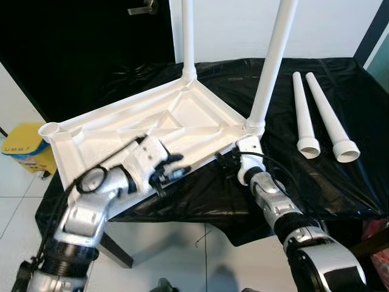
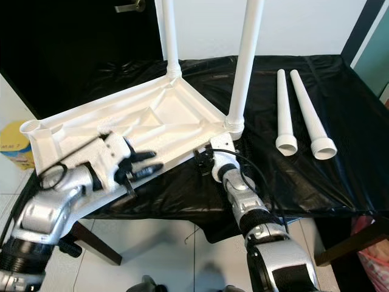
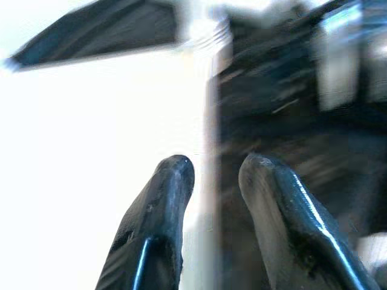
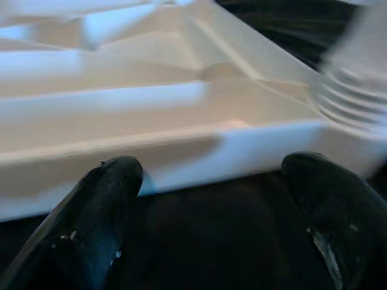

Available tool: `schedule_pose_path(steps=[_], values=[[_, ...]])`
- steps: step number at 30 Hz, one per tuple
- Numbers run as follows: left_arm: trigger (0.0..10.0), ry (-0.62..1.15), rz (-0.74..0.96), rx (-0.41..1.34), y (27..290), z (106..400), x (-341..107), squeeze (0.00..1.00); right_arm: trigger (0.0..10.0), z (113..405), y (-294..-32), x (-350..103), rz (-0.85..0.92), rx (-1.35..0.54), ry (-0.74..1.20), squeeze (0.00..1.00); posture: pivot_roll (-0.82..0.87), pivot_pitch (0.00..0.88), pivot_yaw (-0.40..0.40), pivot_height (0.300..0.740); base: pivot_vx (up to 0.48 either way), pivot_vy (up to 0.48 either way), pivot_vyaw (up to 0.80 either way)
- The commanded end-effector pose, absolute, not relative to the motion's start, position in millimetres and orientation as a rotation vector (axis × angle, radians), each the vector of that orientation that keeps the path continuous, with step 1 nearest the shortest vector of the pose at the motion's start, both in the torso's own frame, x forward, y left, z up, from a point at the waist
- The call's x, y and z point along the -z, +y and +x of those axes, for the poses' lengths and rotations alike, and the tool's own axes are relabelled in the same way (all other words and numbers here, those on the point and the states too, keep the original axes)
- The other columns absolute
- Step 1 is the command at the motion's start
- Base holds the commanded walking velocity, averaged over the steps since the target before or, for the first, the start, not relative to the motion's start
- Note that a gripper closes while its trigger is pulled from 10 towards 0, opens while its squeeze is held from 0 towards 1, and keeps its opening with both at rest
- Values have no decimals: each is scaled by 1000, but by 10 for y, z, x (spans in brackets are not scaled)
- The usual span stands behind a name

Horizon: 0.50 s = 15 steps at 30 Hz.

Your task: Building children table

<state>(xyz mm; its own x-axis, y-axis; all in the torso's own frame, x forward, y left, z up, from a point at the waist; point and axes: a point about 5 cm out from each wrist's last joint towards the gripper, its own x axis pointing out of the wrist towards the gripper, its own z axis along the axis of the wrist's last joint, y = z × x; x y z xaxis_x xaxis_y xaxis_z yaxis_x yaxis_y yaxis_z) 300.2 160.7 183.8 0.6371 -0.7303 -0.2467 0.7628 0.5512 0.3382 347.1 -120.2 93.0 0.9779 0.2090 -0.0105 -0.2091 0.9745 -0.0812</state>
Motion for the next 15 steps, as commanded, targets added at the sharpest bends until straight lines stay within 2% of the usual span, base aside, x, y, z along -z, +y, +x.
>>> schedule_pose_path(steps=[1,5,10,15], values=[[10000,85,506,647,1887,3161,-1862,0,10000,3404,-1316,-894,-57,-108,-24,0,68,51,29,740,0,0,0],[10000,115,565,594,2014,3229,-1852,0,10000,3342,-1342,-862,-45,-72,-37,0,60,59,35,740,0,0,0],[10000,212,755,476,2288,3345,-1730,0,10000,3189,-1305,-800,-35,-46,-57,0,35,74,51,740,0,0,0],[10000,287,890,432,2401,3372,-1563,0,10000,3122,-1227,-802,-18,-60,-70,0,12,85,62,740,0,0,0]])
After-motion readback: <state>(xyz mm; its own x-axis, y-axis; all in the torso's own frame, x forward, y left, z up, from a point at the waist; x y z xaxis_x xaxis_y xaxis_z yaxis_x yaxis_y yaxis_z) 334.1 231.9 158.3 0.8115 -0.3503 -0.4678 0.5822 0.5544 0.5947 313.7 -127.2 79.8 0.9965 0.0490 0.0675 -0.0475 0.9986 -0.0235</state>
